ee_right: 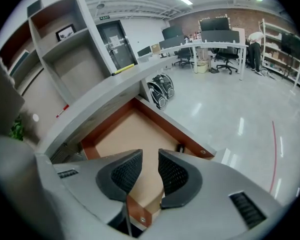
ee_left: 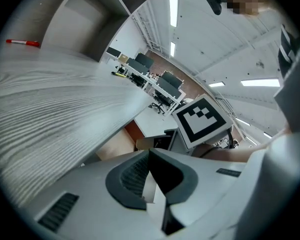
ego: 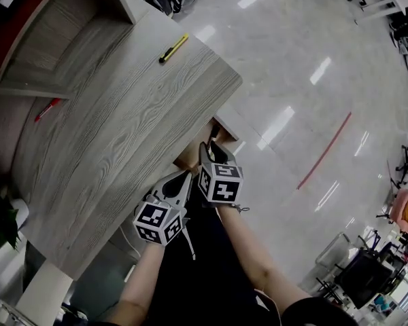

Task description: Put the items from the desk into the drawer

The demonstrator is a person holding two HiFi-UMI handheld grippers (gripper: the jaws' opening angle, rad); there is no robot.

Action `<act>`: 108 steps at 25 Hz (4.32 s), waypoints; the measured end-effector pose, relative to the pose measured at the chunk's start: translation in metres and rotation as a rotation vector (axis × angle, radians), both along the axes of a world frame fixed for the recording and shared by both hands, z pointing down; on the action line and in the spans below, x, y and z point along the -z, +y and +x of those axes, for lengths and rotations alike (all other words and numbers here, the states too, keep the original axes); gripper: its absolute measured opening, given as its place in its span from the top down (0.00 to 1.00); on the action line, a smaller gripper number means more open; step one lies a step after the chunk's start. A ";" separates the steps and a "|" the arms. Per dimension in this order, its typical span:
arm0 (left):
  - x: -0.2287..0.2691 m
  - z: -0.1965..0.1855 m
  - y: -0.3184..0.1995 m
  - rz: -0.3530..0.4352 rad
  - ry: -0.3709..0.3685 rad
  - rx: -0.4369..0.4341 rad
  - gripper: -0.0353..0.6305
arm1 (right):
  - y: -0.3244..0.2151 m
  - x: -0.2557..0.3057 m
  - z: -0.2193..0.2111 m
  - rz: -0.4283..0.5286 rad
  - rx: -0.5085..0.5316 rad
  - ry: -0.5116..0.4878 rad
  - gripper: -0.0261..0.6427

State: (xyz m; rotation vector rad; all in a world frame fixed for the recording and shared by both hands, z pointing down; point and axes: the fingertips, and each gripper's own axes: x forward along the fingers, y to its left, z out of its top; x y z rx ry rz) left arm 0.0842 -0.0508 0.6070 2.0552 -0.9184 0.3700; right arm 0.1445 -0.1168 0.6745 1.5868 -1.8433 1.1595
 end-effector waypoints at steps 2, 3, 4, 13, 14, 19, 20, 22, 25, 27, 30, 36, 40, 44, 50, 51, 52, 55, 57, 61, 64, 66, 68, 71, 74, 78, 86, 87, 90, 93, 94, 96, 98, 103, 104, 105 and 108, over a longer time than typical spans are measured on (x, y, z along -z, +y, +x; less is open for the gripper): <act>0.001 0.000 0.001 -0.001 0.006 -0.002 0.94 | -0.001 0.003 0.001 0.010 -0.012 -0.012 0.83; 0.002 0.000 0.001 -0.001 0.010 -0.004 0.94 | -0.001 0.005 0.001 0.018 -0.019 -0.013 0.83; 0.003 0.001 0.002 0.001 0.016 -0.009 0.94 | -0.001 0.007 0.002 0.028 -0.025 -0.014 0.83; 0.036 -0.003 0.000 0.056 0.053 -0.033 0.94 | 0.000 0.047 -0.003 0.146 -0.042 -0.080 0.85; 0.041 -0.004 0.000 0.065 0.057 -0.033 0.94 | 0.001 0.052 -0.004 0.152 -0.044 -0.080 0.86; 0.065 -0.012 -0.002 0.098 0.073 -0.012 0.94 | 0.010 0.078 -0.015 0.192 -0.006 -0.072 0.95; 0.069 -0.015 -0.001 0.106 0.066 -0.010 0.94 | 0.012 0.084 -0.018 0.203 0.008 -0.072 0.95; 0.078 -0.021 0.000 0.121 0.053 -0.002 0.94 | 0.015 0.096 -0.025 0.226 0.031 -0.078 0.95; 0.091 -0.034 0.003 0.143 0.035 0.016 0.94 | 0.020 0.116 -0.037 0.256 0.064 -0.095 0.95; 0.100 -0.044 0.004 0.161 0.019 0.034 0.94 | 0.024 0.130 -0.046 0.279 0.092 -0.102 0.95; 0.111 -0.063 0.001 0.190 0.003 0.076 0.94 | 0.024 0.150 -0.064 0.323 0.145 -0.106 0.95; 0.134 -0.105 -0.001 0.247 -0.031 0.166 0.94 | 0.033 0.176 -0.116 0.363 0.281 -0.130 0.95; 0.147 -0.134 0.000 0.270 -0.030 0.222 0.94 | 0.037 0.187 -0.147 0.381 0.341 -0.147 0.95; 0.166 -0.163 0.004 0.305 -0.043 0.275 0.95 | 0.044 0.204 -0.177 0.402 0.397 -0.164 0.95; 0.176 -0.199 0.018 0.327 -0.059 0.311 0.94 | 0.057 0.215 -0.215 0.418 0.442 -0.175 0.95; 0.176 -0.205 0.020 0.330 -0.059 0.319 0.94 | 0.059 0.215 -0.221 0.420 0.449 -0.174 0.95; 0.177 -0.212 0.021 0.332 -0.058 0.328 0.94 | 0.060 0.216 -0.228 0.421 0.456 -0.173 0.95; 0.178 -0.229 0.025 0.333 -0.053 0.348 0.94 | 0.066 0.217 -0.244 0.427 0.471 -0.171 0.95; 0.179 -0.239 0.028 0.336 -0.047 0.358 0.94 | 0.068 0.219 -0.253 0.434 0.476 -0.171 0.95; 0.181 -0.252 0.034 0.341 -0.037 0.354 0.94 | 0.076 0.223 -0.270 0.444 0.481 -0.176 0.95; 0.181 -0.262 0.039 0.345 -0.039 0.339 0.94 | 0.082 0.224 -0.284 0.453 0.496 -0.179 0.95; 0.181 -0.270 0.042 0.348 -0.039 0.334 0.94 | 0.085 0.223 -0.292 0.452 0.499 -0.177 0.95; 0.182 -0.278 0.044 0.353 -0.033 0.338 0.94 | 0.088 0.221 -0.300 0.454 0.513 -0.165 0.95; 0.185 -0.291 0.044 0.375 -0.044 0.328 0.94 | 0.089 0.220 -0.311 0.466 0.563 -0.140 0.95; 0.183 -0.302 0.041 0.386 -0.063 0.298 0.94 | 0.080 0.216 -0.320 0.475 0.629 -0.114 0.95; 0.178 -0.316 0.029 0.390 -0.096 0.291 0.94 | 0.054 0.211 -0.333 0.496 0.747 -0.061 0.95; 0.166 -0.332 -0.024 0.412 -0.166 0.335 0.94 | -0.011 0.198 -0.374 0.541 1.028 0.017 0.95; 0.164 -0.333 -0.029 0.413 -0.180 0.337 0.94 | -0.019 0.197 -0.377 0.543 1.042 0.020 0.95; 0.155 -0.340 -0.044 0.408 -0.212 0.354 0.94 | -0.036 0.190 -0.387 0.543 1.099 0.046 0.94; 0.144 -0.351 -0.060 0.397 -0.234 0.387 0.94 | -0.050 0.178 -0.402 0.513 1.155 0.052 0.89; 0.139 -0.355 -0.065 0.392 -0.244 0.393 0.94 | -0.054 0.174 -0.407 0.504 1.169 0.059 0.87; 0.130 -0.359 -0.074 0.382 -0.265 0.394 0.94 | -0.063 0.167 -0.417 0.500 1.195 0.092 0.84; 0.125 -0.363 -0.083 0.379 -0.284 0.391 0.94 | -0.076 0.163 -0.428 0.512 1.221 0.133 0.84; 0.116 -0.378 -0.102 0.374 -0.283 0.411 0.94 | -0.103 0.149 -0.459 0.520 1.310 0.236 0.84; 0.113 -0.381 -0.105 0.368 -0.281 0.412 0.94 | -0.107 0.146 -0.464 0.516 1.327 0.250 0.83; 0.110 -0.384 -0.108 0.363 -0.281 0.412 0.94 | -0.110 0.144 -0.470 0.514 1.344 0.264 0.83; 0.103 -0.396 -0.116 0.360 -0.287 0.417 0.94 | -0.113 0.134 -0.483 0.503 1.411 0.299 0.81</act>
